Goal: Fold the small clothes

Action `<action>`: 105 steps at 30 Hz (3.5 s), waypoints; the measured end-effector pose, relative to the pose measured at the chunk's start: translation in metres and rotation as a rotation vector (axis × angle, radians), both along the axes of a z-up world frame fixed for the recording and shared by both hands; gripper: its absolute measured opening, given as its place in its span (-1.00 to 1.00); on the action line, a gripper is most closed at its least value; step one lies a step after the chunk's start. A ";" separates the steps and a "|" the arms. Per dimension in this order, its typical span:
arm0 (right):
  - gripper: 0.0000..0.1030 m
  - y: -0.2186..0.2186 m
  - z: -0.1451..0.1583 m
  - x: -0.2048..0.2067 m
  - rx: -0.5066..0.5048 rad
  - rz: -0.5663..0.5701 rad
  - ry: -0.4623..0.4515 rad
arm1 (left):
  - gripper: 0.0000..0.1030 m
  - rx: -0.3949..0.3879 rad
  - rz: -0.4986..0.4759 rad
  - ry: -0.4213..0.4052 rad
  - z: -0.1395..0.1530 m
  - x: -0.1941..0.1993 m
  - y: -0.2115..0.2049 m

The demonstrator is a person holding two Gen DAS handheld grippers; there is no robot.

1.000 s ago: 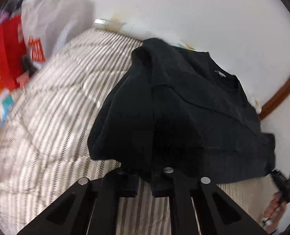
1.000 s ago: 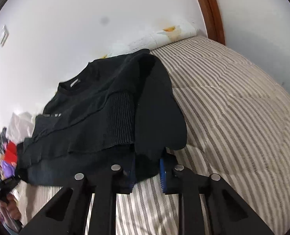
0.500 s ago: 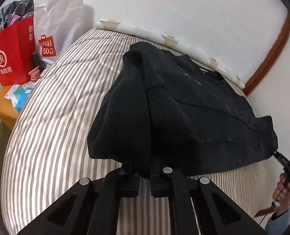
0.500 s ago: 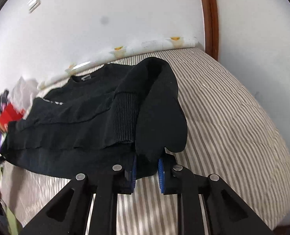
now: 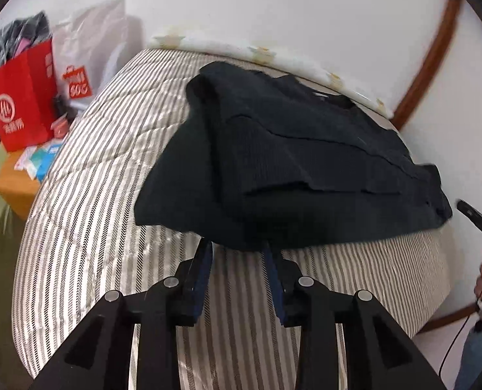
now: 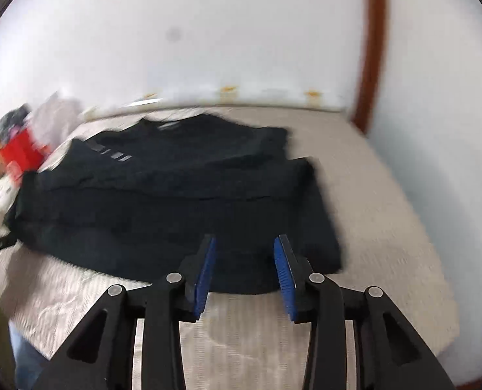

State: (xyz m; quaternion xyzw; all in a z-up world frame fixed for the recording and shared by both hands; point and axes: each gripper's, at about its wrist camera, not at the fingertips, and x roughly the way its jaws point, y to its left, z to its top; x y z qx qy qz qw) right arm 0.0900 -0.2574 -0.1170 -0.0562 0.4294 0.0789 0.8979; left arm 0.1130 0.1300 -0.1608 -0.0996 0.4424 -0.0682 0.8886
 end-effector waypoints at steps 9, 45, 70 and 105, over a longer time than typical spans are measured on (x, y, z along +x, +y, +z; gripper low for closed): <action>-0.84 0.016 -0.055 0.024 0.066 0.012 0.137 | -0.47 -0.035 -0.051 -0.073 0.021 -0.010 -0.007; -0.97 0.064 -0.057 0.196 -0.019 -0.026 0.086 | -0.50 -0.016 -0.045 -0.075 0.024 0.187 -0.039; 0.02 0.008 -0.013 0.178 -0.059 -0.005 0.031 | 0.20 0.026 0.016 -0.126 0.047 0.171 0.021; -0.41 -0.036 -0.048 0.261 -0.014 -0.119 0.099 | -0.25 0.167 0.081 0.014 0.007 0.280 -0.029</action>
